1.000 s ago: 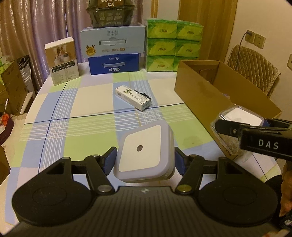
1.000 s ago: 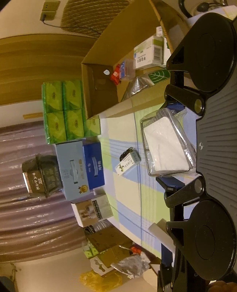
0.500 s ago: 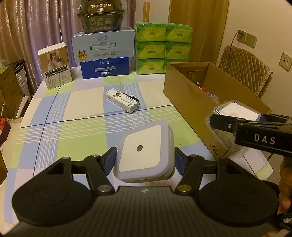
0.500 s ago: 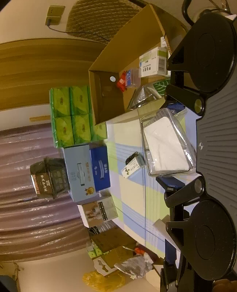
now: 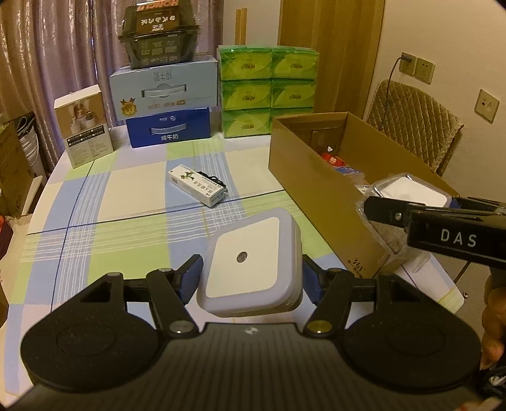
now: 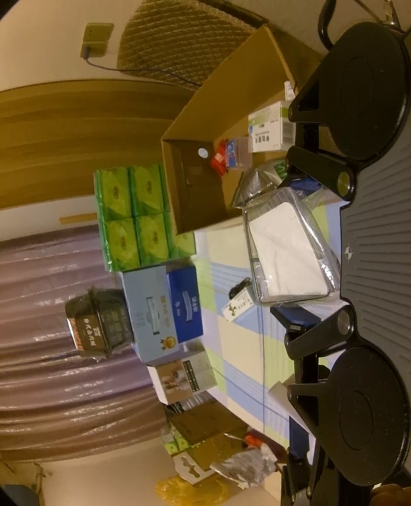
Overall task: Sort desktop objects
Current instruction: 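Carry the night light and plastic packet toward the cardboard box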
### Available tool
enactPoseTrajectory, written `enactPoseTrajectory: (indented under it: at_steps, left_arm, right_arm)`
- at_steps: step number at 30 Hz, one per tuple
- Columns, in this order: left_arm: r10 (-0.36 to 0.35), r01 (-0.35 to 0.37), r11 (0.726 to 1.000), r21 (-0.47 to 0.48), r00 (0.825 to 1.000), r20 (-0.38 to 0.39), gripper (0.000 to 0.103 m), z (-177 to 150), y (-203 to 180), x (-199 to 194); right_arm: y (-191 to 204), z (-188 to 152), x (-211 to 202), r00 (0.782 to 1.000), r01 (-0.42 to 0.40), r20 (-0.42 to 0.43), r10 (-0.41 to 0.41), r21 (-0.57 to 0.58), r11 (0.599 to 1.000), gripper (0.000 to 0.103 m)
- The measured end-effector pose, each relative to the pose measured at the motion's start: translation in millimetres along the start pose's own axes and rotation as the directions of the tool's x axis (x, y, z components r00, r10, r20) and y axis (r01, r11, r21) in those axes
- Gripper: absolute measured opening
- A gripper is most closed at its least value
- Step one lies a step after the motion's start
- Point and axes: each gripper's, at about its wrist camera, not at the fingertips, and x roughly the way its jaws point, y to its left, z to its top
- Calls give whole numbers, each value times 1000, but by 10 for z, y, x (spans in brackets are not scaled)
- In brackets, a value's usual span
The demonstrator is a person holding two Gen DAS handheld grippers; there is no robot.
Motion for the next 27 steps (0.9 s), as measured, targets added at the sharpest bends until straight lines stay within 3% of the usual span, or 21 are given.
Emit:
enactPoseTrajectory:
  at_steps: [27]
  left_arm:
    - [-69,69,994,90,998,-1,61,257,-615,212]
  right_arm:
    - [-689,90,-243,992,110,48,-114,69,992,65]
